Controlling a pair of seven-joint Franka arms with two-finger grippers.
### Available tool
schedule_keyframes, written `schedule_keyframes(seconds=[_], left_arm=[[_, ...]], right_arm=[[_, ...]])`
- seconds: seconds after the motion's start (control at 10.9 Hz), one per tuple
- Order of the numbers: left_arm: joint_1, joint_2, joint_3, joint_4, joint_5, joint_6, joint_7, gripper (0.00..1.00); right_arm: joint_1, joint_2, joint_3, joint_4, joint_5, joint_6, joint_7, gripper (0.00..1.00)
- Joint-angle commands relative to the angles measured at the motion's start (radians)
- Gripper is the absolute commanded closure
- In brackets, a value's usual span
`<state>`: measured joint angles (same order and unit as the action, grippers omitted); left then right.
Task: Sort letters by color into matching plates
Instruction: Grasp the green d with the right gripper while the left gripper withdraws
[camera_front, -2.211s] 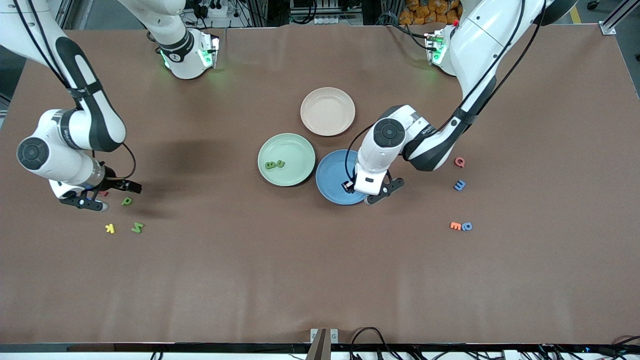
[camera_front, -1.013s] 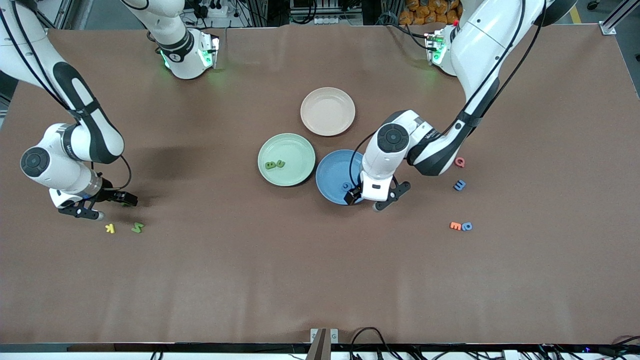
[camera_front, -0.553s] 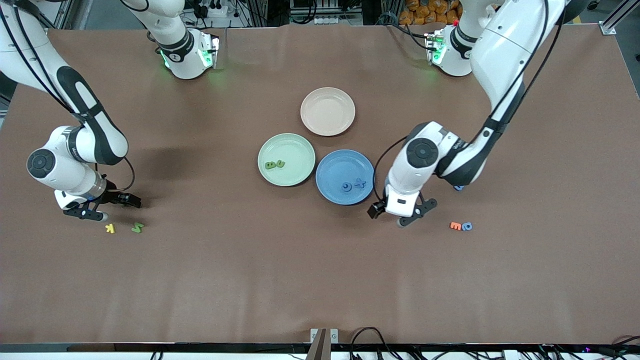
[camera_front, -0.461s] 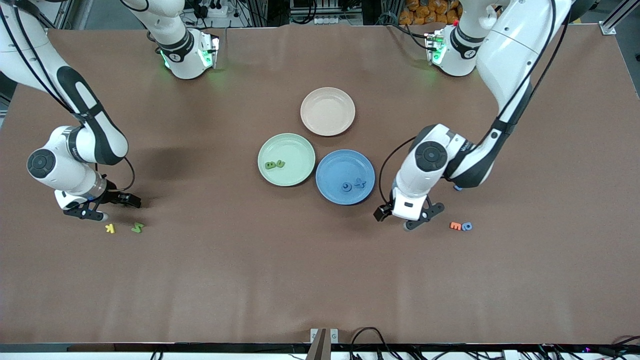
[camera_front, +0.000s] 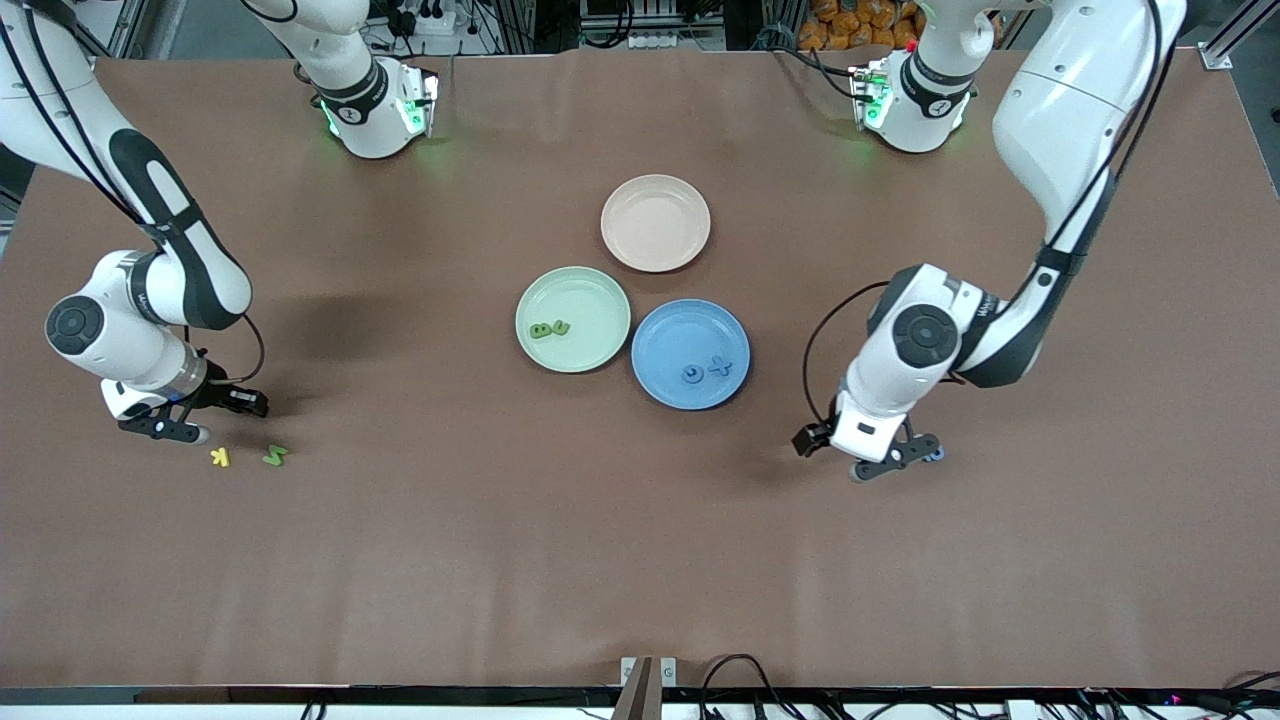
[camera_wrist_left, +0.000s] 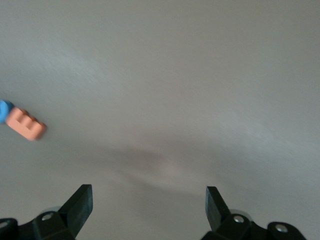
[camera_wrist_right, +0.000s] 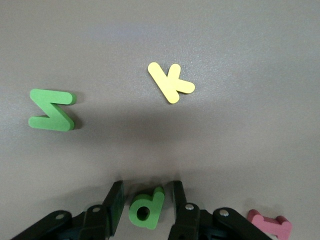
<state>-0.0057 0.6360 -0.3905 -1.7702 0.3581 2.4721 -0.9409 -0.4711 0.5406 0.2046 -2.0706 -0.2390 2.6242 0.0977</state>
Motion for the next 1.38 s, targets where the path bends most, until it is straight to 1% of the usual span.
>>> schedule_keyframes(seconds=[0.0, 0.09, 0.28, 0.46, 0.64, 0.83, 0.92, 1.11, 1.2, 1.29], left_arm=[[0.023, -0.013, -0.004, -0.038, 0.03, -0.007, 0.111, 0.0], [0.032, -0.013, 0.002, -0.04, 0.054, -0.007, 0.128, 0.0], [0.068, -0.012, 0.002, -0.04, 0.059, -0.007, 0.227, 0.0], [0.139, -0.016, 0.001, -0.04, 0.061, -0.007, 0.325, 0.0], [0.229, -0.007, -0.001, -0.041, 0.048, -0.007, 0.335, 0.0], [0.256, -0.007, 0.002, -0.06, 0.054, -0.007, 0.362, 0.0], [0.275, -0.007, 0.002, -0.07, 0.055, -0.007, 0.395, 0.0], [0.329, 0.001, 0.001, -0.068, 0.044, -0.007, 0.381, 0.0], [0.34, 0.008, 0.001, -0.064, 0.039, -0.006, 0.349, 0.0], [0.354, 0.014, 0.001, -0.063, 0.039, -0.004, 0.273, 0.0]], right_arm=[[-0.018, -0.016, 0.006, -0.032, -0.026, 0.002, -0.001, 0.53], [-0.021, -0.021, 0.006, -0.043, -0.028, 0.003, -0.001, 0.54], [-0.021, -0.034, 0.007, -0.058, -0.036, 0.003, -0.001, 0.54], [-0.023, -0.051, 0.007, -0.08, -0.037, 0.003, -0.003, 0.54], [-0.023, -0.045, 0.006, -0.08, -0.043, 0.028, -0.003, 0.55], [-0.023, -0.042, 0.007, -0.08, -0.043, 0.034, -0.003, 0.61], [-0.023, -0.041, 0.007, -0.08, -0.043, 0.036, -0.003, 0.62], [-0.023, -0.039, 0.007, -0.078, -0.045, 0.045, -0.003, 0.73], [-0.023, -0.038, 0.007, -0.078, -0.045, 0.045, -0.003, 0.78], [-0.023, -0.039, 0.007, -0.078, -0.045, 0.045, -0.003, 0.83]])
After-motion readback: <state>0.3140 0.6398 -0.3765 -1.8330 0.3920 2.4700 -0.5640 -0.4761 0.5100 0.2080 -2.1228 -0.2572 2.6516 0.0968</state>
